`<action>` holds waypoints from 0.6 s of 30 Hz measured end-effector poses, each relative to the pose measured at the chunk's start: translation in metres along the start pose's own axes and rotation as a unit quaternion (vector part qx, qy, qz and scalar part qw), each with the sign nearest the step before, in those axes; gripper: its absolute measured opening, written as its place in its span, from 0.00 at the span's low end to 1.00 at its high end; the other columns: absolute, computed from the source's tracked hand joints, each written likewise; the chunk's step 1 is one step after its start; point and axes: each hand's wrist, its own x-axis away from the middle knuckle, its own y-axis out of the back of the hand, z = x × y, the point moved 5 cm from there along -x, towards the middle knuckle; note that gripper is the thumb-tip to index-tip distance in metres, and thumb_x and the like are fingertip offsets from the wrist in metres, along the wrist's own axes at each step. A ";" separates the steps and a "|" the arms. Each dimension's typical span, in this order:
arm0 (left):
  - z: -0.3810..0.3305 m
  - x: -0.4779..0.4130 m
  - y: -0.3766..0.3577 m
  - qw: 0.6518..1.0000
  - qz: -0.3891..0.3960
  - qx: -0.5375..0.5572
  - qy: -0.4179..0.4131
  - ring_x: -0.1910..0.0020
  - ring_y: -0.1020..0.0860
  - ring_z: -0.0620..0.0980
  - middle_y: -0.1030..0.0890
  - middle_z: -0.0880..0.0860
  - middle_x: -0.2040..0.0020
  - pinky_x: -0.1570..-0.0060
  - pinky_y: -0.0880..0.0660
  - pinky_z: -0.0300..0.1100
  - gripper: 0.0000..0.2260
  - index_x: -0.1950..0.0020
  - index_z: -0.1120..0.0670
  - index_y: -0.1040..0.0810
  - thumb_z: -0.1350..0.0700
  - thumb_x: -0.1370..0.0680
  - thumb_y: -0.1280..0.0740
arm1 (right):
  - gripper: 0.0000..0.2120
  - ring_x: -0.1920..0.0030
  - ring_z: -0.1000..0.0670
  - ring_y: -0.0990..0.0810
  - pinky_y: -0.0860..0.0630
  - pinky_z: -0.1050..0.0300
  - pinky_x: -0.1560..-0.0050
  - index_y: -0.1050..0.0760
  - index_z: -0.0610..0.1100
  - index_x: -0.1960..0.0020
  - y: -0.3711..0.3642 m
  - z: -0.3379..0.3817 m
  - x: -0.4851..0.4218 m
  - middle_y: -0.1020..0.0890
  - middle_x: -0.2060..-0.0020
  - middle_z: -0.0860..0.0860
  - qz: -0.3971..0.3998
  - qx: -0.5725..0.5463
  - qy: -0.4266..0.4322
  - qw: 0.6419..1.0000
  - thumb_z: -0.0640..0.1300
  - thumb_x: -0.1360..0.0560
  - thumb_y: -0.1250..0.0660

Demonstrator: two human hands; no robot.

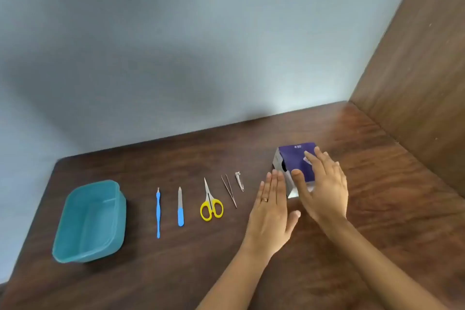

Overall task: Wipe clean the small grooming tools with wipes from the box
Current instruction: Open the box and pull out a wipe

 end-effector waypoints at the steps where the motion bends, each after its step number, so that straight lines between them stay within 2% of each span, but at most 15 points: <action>1: -0.001 -0.004 0.001 1.000 -0.015 0.003 -0.003 0.28 0.34 0.57 0.33 0.62 0.28 0.31 0.34 0.50 0.32 0.27 0.65 0.38 0.44 0.24 0.45 | 0.33 0.27 0.46 0.36 0.41 0.44 0.28 0.28 0.45 0.32 0.002 -0.001 0.000 0.30 0.29 0.47 -0.022 -0.008 0.001 1.000 0.66 0.25 0.50; 5: -0.005 -0.009 -0.007 0.998 -0.021 0.054 -0.012 0.28 0.33 0.55 0.34 0.61 0.27 0.31 0.35 0.47 0.33 0.25 0.64 0.43 0.45 0.23 0.46 | 0.31 0.28 0.46 0.35 0.35 0.44 0.33 0.26 0.45 0.36 -0.004 -0.007 0.005 0.26 0.33 0.47 -0.079 -0.014 0.025 0.996 0.65 0.25 0.47; 8: -0.009 -0.004 -0.015 0.993 0.035 0.106 -0.035 0.23 0.47 0.54 0.48 0.60 0.22 0.25 0.48 0.48 0.34 0.23 0.61 0.55 0.49 0.20 0.41 | 0.32 0.28 0.44 0.35 0.34 0.44 0.34 0.25 0.44 0.37 -0.008 -0.008 0.013 0.25 0.34 0.47 -0.102 -0.021 0.048 0.993 0.66 0.27 0.47; 10: -0.012 -0.001 -0.012 0.993 0.027 0.115 -0.023 0.22 0.51 0.53 0.51 0.60 0.22 0.25 0.51 0.49 0.35 0.23 0.62 0.57 0.51 0.20 0.40 | 0.34 0.28 0.43 0.35 0.35 0.44 0.33 0.25 0.43 0.38 -0.007 -0.006 0.017 0.25 0.34 0.46 -0.101 -0.021 0.052 0.993 0.68 0.28 0.47; 14: -0.029 0.015 -0.005 0.993 -0.008 0.119 0.006 0.24 0.43 0.56 0.46 0.61 0.23 0.26 0.44 0.51 0.33 0.23 0.63 0.55 0.52 0.20 0.40 | 0.33 0.32 0.40 0.31 0.34 0.43 0.35 0.24 0.42 0.43 0.000 -0.003 0.027 0.21 0.40 0.44 -0.103 -0.030 0.049 0.993 0.67 0.31 0.46; 18: -0.047 0.040 0.002 0.990 -0.068 0.118 0.039 0.33 0.29 0.60 0.35 0.62 0.27 0.37 0.31 0.49 0.29 0.24 0.63 0.46 0.55 0.20 0.40 | 0.28 0.44 0.39 0.24 0.31 0.42 0.39 0.24 0.41 0.50 0.015 0.002 0.048 0.20 0.51 0.43 -0.082 0.011 0.050 0.995 0.62 0.33 0.46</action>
